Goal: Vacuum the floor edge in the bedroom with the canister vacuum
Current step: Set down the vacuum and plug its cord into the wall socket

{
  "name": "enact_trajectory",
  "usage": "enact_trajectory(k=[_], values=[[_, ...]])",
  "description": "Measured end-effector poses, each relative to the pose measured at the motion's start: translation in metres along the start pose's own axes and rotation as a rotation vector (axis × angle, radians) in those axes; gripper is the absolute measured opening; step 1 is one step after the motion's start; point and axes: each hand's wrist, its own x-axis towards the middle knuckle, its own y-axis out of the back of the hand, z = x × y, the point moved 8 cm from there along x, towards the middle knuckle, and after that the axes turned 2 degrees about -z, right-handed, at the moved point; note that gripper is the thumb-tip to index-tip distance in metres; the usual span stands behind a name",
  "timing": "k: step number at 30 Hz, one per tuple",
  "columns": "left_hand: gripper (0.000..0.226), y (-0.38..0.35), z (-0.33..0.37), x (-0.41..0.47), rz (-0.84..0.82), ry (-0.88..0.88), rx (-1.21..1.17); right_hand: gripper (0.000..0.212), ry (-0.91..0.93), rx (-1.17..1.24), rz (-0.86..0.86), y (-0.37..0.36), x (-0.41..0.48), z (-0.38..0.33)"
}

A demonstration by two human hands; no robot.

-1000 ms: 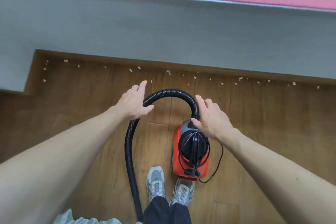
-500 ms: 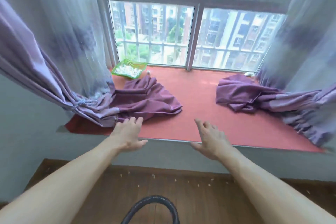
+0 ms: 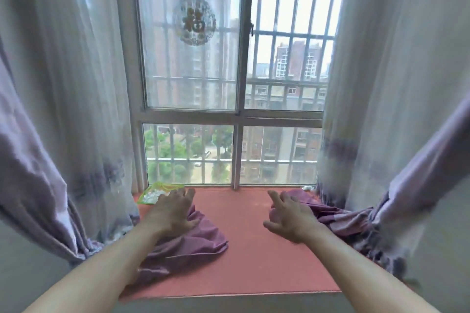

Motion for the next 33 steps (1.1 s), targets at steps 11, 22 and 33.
enact_trajectory(k=[11, 22, 33], values=[[0.082, 0.06, 0.076, 0.003, 0.004, -0.132, 0.009, 0.085, 0.029, -0.055, 0.03, 0.049, -0.042, 0.013], [0.086, 0.095, 0.085, 0.026, 0.04, -0.197, 0.049, 0.082, -0.007, -0.122, 0.027, 0.072, -0.039, 0.028], [0.086, 0.073, 0.101, 0.081, 0.05, -0.342, 0.008, 0.084, -0.167, -0.085, -0.005, 0.065, -0.026, 0.053]])
